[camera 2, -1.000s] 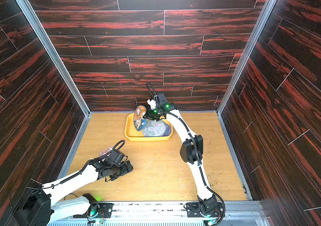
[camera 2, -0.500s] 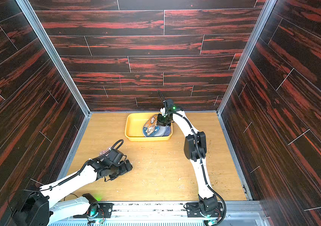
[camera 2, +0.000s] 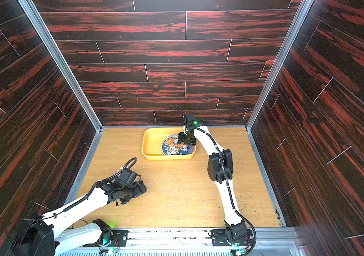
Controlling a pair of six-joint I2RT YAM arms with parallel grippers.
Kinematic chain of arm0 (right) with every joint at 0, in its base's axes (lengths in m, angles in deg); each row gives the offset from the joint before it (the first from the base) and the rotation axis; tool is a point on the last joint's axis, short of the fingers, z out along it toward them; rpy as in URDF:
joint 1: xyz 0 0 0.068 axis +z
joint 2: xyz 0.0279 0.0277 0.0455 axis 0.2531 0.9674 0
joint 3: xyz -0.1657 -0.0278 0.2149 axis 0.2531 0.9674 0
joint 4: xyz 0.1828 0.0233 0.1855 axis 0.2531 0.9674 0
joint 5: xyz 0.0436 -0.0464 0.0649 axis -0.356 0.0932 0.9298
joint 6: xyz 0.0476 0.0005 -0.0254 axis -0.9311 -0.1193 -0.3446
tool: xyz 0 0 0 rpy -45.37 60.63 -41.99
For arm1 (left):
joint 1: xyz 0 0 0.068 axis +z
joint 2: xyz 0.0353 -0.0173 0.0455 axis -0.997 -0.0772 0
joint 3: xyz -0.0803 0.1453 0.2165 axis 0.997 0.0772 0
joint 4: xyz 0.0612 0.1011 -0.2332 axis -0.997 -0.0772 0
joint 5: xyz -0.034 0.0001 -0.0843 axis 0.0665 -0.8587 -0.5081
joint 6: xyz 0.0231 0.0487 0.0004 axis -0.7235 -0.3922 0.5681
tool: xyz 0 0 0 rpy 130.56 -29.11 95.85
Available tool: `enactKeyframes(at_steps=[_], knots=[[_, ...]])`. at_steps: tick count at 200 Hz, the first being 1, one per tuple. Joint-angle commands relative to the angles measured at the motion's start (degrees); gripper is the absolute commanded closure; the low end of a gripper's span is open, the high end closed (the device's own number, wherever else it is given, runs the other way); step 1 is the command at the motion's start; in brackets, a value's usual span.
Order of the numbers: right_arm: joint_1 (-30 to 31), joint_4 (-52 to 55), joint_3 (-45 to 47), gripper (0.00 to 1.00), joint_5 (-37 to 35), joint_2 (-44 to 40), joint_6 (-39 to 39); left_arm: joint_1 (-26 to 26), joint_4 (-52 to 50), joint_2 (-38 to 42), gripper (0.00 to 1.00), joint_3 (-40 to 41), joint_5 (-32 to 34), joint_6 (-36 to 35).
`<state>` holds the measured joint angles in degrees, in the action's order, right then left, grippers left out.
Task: Put the coasters into the storage box
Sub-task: Place the coaster in the storage box.
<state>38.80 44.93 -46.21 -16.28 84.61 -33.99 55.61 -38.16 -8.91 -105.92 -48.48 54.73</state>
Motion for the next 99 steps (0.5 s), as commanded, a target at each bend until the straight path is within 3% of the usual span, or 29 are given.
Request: enactKeyframes(at_steps=[1, 55, 99], knots=[[2.0, 1.8, 3.0, 0.29, -0.8, -7.6, 1.6, 2.2, -4.0, 1.9, 0.02, -2.7, 4.3, -1.8], [5.6, -7.8, 23.3, 0.21, 3.0, -21.5, -1.6, 14.4, -7.3, -2.3, 0.09, -9.1, 6.3, -11.3], [7.5, -15.5, 41.0, 0.16, 6.6, -32.6, -5.8, 24.3, -2.3, -8.3, 0.14, -12.7, 6.1, -15.5]])
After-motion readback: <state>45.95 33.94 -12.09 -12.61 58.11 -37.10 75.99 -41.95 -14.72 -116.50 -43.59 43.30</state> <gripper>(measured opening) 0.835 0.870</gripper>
